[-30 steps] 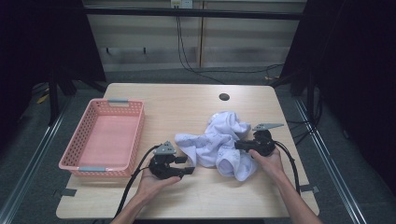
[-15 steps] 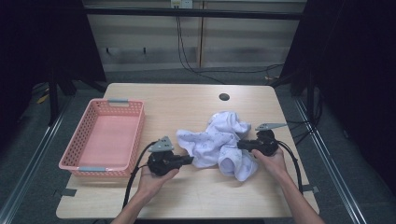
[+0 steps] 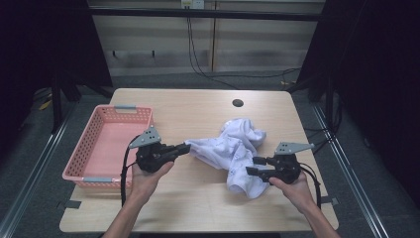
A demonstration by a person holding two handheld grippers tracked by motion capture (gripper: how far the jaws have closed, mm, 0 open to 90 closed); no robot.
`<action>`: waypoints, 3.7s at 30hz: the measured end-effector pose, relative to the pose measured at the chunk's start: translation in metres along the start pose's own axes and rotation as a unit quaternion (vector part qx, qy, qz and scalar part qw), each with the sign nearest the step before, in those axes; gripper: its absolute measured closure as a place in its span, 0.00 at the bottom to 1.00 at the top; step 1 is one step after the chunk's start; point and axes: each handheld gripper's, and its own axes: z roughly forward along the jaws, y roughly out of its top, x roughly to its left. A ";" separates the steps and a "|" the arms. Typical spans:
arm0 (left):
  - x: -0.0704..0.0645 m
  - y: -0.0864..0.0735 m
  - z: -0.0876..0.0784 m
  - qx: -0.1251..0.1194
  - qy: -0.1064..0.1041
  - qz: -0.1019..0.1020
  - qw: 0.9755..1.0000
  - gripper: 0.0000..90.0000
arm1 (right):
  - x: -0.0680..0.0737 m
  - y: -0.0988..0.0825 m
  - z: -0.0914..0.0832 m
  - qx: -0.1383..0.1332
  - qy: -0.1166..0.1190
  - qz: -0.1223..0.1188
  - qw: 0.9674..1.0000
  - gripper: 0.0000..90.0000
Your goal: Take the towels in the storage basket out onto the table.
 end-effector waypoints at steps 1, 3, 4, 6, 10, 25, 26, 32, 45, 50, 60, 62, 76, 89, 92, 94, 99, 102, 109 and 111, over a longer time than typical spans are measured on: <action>0.001 0.000 0.001 0.000 0.004 -0.001 1.000 0.99 | 0.004 0.000 0.002 0.003 0.005 -0.004 1.000 0.49; 0.004 0.000 0.003 0.000 0.009 -0.006 1.000 0.99 | 0.014 -0.001 0.013 0.017 0.023 -0.023 0.999 0.44; 0.005 0.000 0.003 0.000 0.014 -0.009 1.000 0.99 | 0.018 -0.003 0.020 0.025 0.024 -0.033 0.999 0.40; 0.008 -0.001 0.005 -0.002 0.017 -0.016 1.000 0.99 | 0.025 -0.007 0.035 0.042 0.036 -0.039 0.998 0.36; 0.010 0.000 0.004 -0.005 0.020 -0.020 1.000 0.99 | 0.030 -0.017 0.054 0.091 0.007 -0.065 0.994 0.41; 0.018 0.018 -0.051 -0.043 0.080 -0.020 0.996 0.99 | -0.026 0.021 -0.061 -0.099 -0.038 0.029 0.994 0.96; 0.020 0.014 -0.050 -0.029 0.081 -0.019 0.996 0.99 | -0.047 0.011 -0.062 -0.071 -0.079 0.043 0.993 0.94; 0.014 -0.019 -0.031 0.037 0.061 -0.026 0.997 0.99 | -0.071 -0.036 -0.036 0.010 -0.117 0.078 0.990 0.59; -0.008 -0.046 -0.047 0.091 0.053 -0.013 0.994 0.99 | 0.004 -0.056 -0.024 0.022 -0.024 0.024 0.999 0.63; -0.012 -0.060 -0.059 0.097 0.048 -0.024 0.994 0.89 | 0.007 -0.066 0.002 0.081 -0.011 0.002 0.997 0.56; -0.009 -0.049 -0.061 0.074 0.074 -0.021 0.994 0.64 | 0.021 -0.077 0.009 0.123 -0.039 -0.065 0.990 0.70; -0.009 -0.047 -0.059 0.069 0.071 -0.023 0.995 0.61 | 0.018 -0.077 0.005 0.129 -0.047 -0.059 0.989 0.86; -0.009 -0.091 0.006 0.208 0.021 0.009 0.978 0.48 | -0.005 -0.079 -0.020 0.108 -0.049 0.007 0.993 1.00; -0.007 -0.103 0.012 0.246 0.031 0.046 0.968 0.94 | -0.011 -0.070 -0.020 0.077 -0.041 0.021 0.996 1.00; -0.002 -0.096 0.004 0.210 0.018 0.022 0.977 0.96 | -0.012 -0.069 -0.022 0.070 -0.041 0.025 0.996 1.00; 0.002 -0.086 -0.007 0.163 0.005 -0.014 0.987 0.96 | -0.013 -0.067 -0.027 0.057 -0.040 0.028 0.997 1.00; 0.008 -0.062 -0.032 0.091 0.009 -0.042 0.995 0.97 | -0.016 -0.055 -0.045 0.017 -0.046 0.036 0.998 1.00; 0.009 -0.046 -0.044 0.049 0.005 -0.054 0.997 0.97 | -0.017 -0.042 -0.064 -0.019 -0.055 0.033 0.998 1.00; -0.023 -0.011 -0.068 0.008 -0.026 -0.037 0.999 0.97 | 0.002 -0.007 -0.117 -0.095 -0.058 0.004 0.994 1.00; -0.036 -0.008 -0.079 0.004 -0.033 -0.031 0.999 0.97 | 0.008 -0.008 -0.122 -0.095 -0.058 -0.002 0.994 1.00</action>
